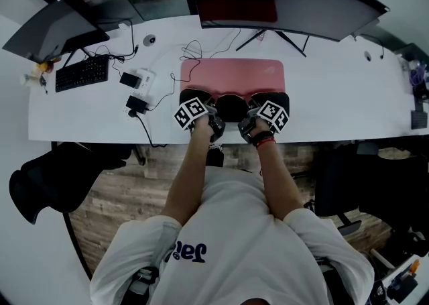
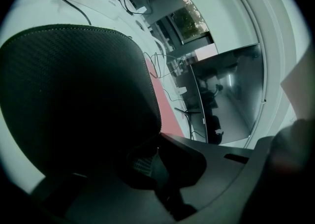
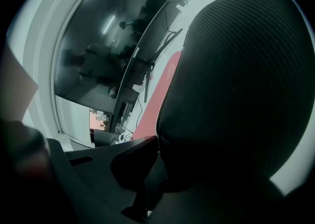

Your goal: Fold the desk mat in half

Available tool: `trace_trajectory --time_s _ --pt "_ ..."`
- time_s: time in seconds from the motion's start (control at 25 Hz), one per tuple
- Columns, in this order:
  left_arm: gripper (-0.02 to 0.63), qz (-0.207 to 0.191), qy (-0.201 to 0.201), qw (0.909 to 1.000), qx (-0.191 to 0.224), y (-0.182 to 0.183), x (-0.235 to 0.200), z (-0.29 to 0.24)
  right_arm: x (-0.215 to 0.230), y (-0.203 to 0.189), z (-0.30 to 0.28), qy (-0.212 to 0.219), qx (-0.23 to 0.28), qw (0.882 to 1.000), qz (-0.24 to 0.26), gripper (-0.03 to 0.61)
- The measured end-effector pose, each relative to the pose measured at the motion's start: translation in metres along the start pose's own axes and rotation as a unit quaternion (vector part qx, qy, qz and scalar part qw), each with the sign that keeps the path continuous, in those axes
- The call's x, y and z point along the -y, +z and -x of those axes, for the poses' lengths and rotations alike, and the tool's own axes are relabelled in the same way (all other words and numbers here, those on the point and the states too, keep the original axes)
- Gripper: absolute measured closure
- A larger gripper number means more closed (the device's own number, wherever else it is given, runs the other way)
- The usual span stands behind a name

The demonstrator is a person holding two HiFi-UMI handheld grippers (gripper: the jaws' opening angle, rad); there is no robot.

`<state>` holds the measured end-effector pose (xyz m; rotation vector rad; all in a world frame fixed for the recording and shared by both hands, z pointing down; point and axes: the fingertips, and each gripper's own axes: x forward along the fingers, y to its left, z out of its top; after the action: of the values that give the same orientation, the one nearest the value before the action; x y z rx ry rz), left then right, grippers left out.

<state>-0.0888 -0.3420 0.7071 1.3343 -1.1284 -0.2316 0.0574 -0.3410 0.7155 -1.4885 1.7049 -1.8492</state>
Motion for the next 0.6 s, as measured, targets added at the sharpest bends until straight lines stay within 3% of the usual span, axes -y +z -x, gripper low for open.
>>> trace_trajectory --time_s 0.6 --pt "0.583 0.012 -0.010 0.9999 0.005 0.016 0.009 -0.009 -0.015 0.013 -0.013 0.010 0.004 1.000 0.016 0.546"
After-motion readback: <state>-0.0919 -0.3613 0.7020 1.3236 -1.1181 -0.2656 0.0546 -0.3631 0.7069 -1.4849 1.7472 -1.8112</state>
